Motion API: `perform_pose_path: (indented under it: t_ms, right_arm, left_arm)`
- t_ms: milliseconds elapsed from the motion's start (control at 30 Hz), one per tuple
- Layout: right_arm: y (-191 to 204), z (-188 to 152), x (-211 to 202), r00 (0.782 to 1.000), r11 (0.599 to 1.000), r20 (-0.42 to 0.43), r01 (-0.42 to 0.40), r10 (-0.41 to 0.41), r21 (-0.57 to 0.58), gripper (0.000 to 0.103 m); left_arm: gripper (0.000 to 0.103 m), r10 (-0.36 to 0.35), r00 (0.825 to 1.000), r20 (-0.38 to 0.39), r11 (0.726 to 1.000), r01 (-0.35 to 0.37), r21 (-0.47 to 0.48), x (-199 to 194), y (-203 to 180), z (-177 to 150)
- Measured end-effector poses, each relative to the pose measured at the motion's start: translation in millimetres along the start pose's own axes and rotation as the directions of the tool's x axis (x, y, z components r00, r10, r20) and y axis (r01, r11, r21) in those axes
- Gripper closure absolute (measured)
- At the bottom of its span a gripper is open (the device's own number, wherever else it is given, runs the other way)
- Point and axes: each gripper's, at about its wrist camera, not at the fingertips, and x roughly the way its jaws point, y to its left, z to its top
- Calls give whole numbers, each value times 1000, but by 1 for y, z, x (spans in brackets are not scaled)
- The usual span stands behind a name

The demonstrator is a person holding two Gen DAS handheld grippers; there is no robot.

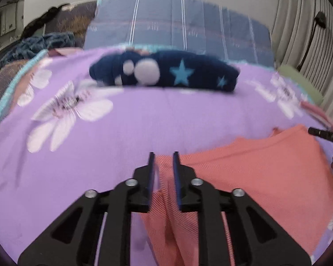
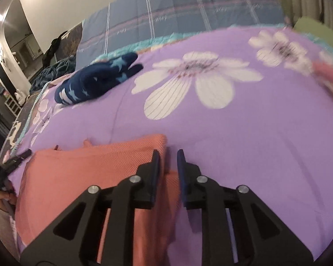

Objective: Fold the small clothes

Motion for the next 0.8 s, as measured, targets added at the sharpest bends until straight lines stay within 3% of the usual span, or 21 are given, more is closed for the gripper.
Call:
perform_pose_path:
  t_ms: [67,133,200,267,300,333,367,433,533,567,600,633,667,800]
  right_arm:
    - [2,-6,-22,1000,1000,20,-9,10,-10,86]
    - [9,-18,-48,994,994,24,-106,107,-12,86]
    - [22,-42,-62,985,984,-9,-173,172,-53,86]
    - [31,-64,-58,992,988,-64,-112,105,-103,85]
    - [31,-80,-47,994,991,-107,-29,15,-130,86]
    - [28,-92,-40,992,991,-123,3,-20,-135,87]
    - [24,-102,-40,995,992,-100,2,-15,-126,87]
    - [26,-107,-48,996,992,-75,27,-36,-126,87]
    - [30,-109,-56,996,990,-78,41,-52,-136,77]
    - [31,-111,-60,995,990,-83,36,-47,-135,67]
    - [32,-113,-64,995,990,-89,41,-53,-132,41]
    - [31,-117,-68,994,990,-90,49,-61,-130,29]
    - [32,-122,-72,995,990,-89,40,-53,-133,25]
    - [32,-146,-89,995,989,-88,29,-41,-142,26]
  left_arm:
    - [85,-54,998,30,998,54,13,-24,-12,0]
    - [79,-153,987,47,988,151,41,-46,-33,-9]
    - [61,-214,977,18,974,212,80,-54,-56,-28]
    - [60,-175,982,-70,974,183,136,-42,-77,-50]
    - [59,-108,984,-142,974,134,184,-30,-88,-68]
    - [58,-55,987,-149,969,89,229,-24,-95,-85]
    - [58,-35,995,-97,963,59,262,-30,-100,-92]
    - [55,-13,993,-113,966,42,254,-37,-101,-92]
    - [54,-24,991,-130,976,51,211,-45,-95,-94]
    - [54,-25,991,-134,977,52,204,-49,-94,-94]
    - [53,-24,991,-135,978,51,200,-55,-92,-96]
    - [53,-22,991,-129,980,46,194,-65,-90,-99]
    - [52,-20,992,-126,982,43,183,-71,-86,-102]
    - [52,-3,994,-113,995,14,97,-107,-63,-125]
